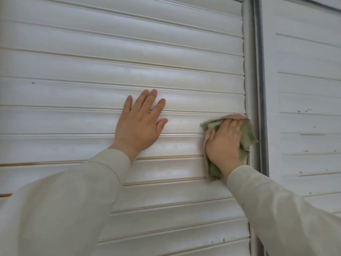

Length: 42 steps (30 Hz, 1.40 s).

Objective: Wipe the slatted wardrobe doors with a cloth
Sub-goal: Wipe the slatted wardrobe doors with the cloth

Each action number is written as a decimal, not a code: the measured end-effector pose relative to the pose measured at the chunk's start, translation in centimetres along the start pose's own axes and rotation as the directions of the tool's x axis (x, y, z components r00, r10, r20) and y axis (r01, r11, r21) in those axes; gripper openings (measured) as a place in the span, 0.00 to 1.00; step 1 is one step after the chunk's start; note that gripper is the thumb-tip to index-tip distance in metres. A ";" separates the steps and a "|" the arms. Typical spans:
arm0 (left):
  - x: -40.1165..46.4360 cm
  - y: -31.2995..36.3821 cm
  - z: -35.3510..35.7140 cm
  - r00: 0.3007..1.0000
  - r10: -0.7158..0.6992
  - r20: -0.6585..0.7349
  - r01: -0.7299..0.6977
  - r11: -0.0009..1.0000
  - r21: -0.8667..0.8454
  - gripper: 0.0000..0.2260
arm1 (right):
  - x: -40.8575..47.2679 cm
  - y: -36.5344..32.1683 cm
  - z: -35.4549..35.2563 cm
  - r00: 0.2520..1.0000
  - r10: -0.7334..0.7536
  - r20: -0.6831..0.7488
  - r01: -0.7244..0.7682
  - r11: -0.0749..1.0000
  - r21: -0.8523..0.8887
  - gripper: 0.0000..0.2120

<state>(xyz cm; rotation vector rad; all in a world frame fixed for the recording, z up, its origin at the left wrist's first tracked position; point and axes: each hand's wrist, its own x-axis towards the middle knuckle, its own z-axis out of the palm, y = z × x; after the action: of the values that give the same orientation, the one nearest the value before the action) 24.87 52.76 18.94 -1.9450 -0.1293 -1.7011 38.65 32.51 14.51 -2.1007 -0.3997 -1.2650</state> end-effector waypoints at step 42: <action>-3.5 -5.8 -2.6 0.910 -0.414 -0.008 0.413 0.910 -0.029 0.25 | -3.1 4.7 0.9 0.983 0.183 0.029 -0.185 0.972 0.146 0.40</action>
<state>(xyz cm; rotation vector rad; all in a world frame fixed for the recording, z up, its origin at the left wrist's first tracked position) 19.43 57.41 17.68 -2.0282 -0.5528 -1.9865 40.42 29.80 9.77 -1.9733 -0.2888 -1.0793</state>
